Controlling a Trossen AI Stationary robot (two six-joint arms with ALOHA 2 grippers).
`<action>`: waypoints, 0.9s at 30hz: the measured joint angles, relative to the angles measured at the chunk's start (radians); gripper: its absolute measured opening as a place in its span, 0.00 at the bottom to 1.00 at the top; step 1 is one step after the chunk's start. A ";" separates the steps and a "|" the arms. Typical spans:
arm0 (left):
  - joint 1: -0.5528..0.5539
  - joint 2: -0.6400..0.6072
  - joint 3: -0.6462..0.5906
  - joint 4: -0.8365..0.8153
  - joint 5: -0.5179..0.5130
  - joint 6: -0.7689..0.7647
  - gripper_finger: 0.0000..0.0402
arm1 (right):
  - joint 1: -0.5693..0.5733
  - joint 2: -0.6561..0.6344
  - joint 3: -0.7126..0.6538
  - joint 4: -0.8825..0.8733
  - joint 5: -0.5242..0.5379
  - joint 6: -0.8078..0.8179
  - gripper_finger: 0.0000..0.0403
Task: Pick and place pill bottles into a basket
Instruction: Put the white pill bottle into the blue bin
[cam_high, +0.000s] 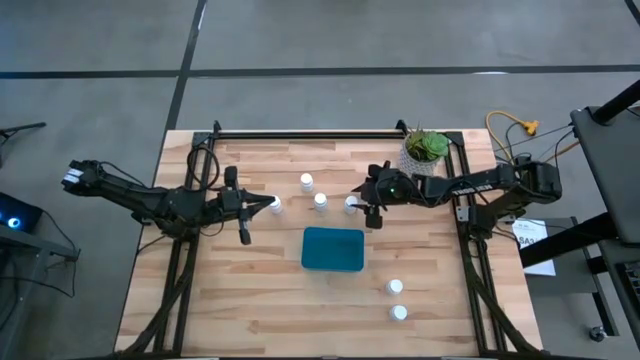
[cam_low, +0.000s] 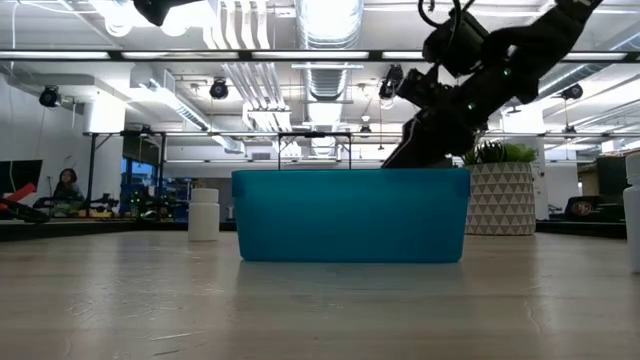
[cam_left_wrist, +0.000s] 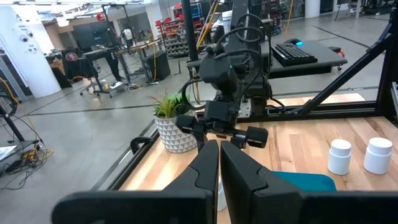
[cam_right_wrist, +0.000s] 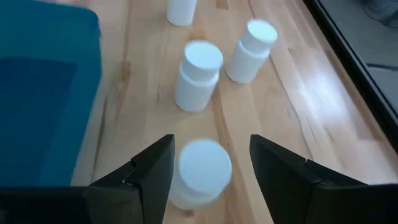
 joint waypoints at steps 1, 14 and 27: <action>0.000 0.000 0.000 0.000 0.000 0.001 0.00 | 0.000 0.005 -0.012 0.019 0.000 0.001 0.50; 0.000 0.001 0.000 0.003 0.000 0.002 0.00 | 0.000 0.184 -0.047 0.319 -0.018 -0.016 0.50; 0.000 0.020 0.000 0.004 0.000 0.001 0.00 | -0.015 0.152 -0.046 0.326 0.008 -0.041 0.50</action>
